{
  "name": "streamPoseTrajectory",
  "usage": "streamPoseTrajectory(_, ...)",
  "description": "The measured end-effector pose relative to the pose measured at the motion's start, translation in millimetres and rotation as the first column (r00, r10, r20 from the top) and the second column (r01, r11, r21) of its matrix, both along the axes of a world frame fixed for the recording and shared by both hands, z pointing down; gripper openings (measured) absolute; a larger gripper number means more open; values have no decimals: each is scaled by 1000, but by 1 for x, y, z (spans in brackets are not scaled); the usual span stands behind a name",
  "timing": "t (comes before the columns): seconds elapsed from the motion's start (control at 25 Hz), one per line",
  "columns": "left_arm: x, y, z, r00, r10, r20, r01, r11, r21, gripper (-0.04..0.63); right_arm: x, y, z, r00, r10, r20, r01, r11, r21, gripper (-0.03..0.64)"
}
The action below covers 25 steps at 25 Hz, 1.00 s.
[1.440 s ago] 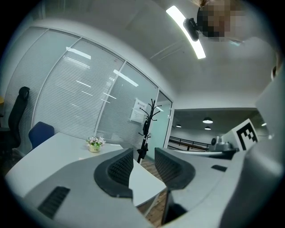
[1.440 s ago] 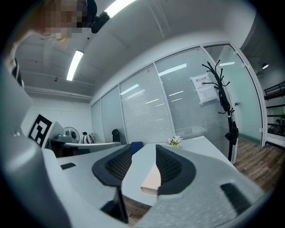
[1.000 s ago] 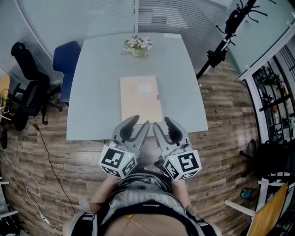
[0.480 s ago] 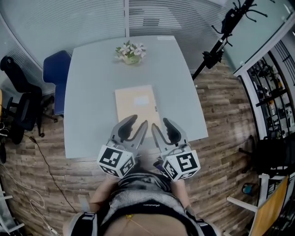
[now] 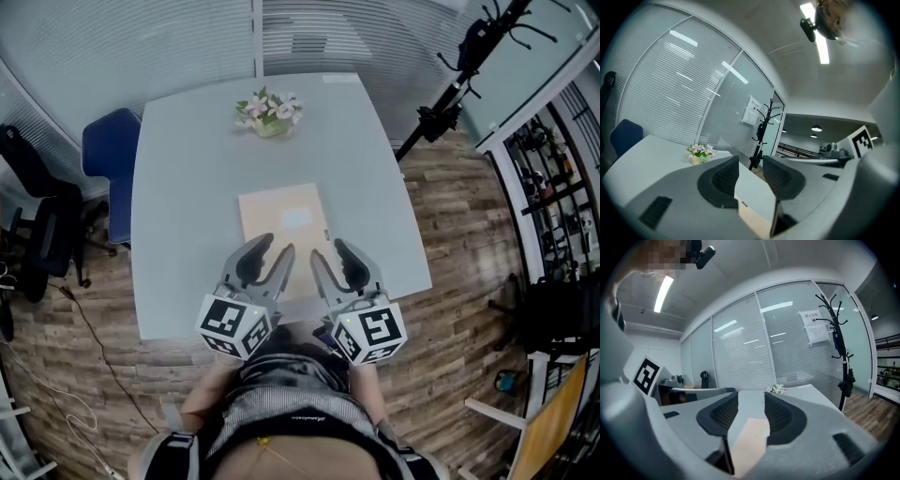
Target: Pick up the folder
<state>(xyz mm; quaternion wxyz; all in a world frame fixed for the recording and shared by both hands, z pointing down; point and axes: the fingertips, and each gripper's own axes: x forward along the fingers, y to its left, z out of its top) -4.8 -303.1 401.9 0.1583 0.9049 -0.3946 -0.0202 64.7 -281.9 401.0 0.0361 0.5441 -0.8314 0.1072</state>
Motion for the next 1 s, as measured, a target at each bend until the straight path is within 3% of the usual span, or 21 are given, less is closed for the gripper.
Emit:
streamPoseTrajectory(0.2, -18, -19, 24, 999, -32, 31, 33, 999, -39, 138, -2, -18, 24, 999, 15, -34, -16, 999, -43, 178)
streamPoseTrajectory(0.44, -40, -41, 66, 994, -90, 63, 98, 985, -142, 140, -1, -37, 61, 997, 2, -80, -12, 991, -132, 178)
streamPoseTrajectory(0.72, -55, -62, 107, 981, -167, 102, 188, 949, -252, 146, 11, -61, 97, 995, -32, -95, 10, 974, -225, 186)
streamPoseTrajectory(1.0, -59, -76, 158, 965, -201, 167, 249, 900, -358, 168, 26, -80, 150, 992, -58, -107, 18, 939, -342, 199)
